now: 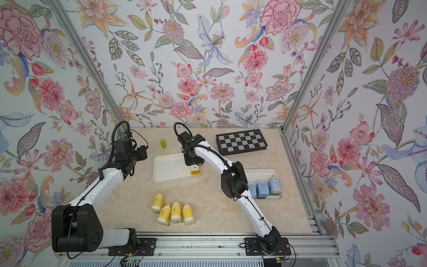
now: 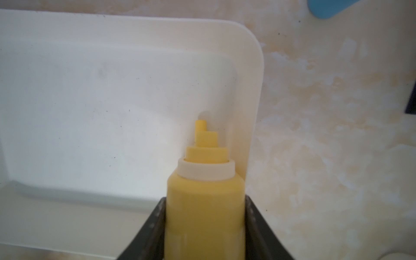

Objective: Place the pencil sharpeners by color into the storage box
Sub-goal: Place the pencil sharpener in the storage box.

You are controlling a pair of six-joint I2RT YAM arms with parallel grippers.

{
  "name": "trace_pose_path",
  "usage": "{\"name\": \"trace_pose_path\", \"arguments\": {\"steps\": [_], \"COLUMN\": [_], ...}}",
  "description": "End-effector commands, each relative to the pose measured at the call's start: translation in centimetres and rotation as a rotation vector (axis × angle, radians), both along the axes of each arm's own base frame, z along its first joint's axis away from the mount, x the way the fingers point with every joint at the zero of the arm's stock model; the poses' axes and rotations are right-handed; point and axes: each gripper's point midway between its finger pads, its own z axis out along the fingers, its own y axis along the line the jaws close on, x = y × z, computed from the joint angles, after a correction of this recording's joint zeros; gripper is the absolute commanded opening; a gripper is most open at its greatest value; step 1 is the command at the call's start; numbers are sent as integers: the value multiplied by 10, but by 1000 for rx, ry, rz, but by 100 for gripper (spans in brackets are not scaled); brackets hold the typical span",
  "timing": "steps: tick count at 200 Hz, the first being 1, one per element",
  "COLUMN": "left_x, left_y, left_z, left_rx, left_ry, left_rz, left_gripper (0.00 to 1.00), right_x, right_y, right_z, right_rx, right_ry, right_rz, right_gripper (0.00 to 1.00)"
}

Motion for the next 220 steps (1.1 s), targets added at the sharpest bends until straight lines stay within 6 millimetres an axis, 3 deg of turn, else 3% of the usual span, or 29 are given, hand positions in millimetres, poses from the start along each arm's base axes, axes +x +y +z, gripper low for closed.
{"name": "trace_pose_path", "arguments": {"steps": [1,77,121,220], "left_x": [-1,-1,-1,0], "left_y": [-4,-4,-5,-6], "left_z": [-5,-2,-1,-5], "left_rx": [6,8,4,1], "left_ry": [7,2,-3,6], "left_rz": [-9,-10,-14,-18], "left_gripper": [70,71,70,70], "right_x": [-10,4,6,8], "right_y": [-2,16,9,-6], "right_z": [8,26,34,32], "right_rx": [-46,-38,-63,-39], "right_ry": [-22,-171,-211,-278], "right_rz": [23,38,14,-58], "right_gripper": [35,30,30,31]}}
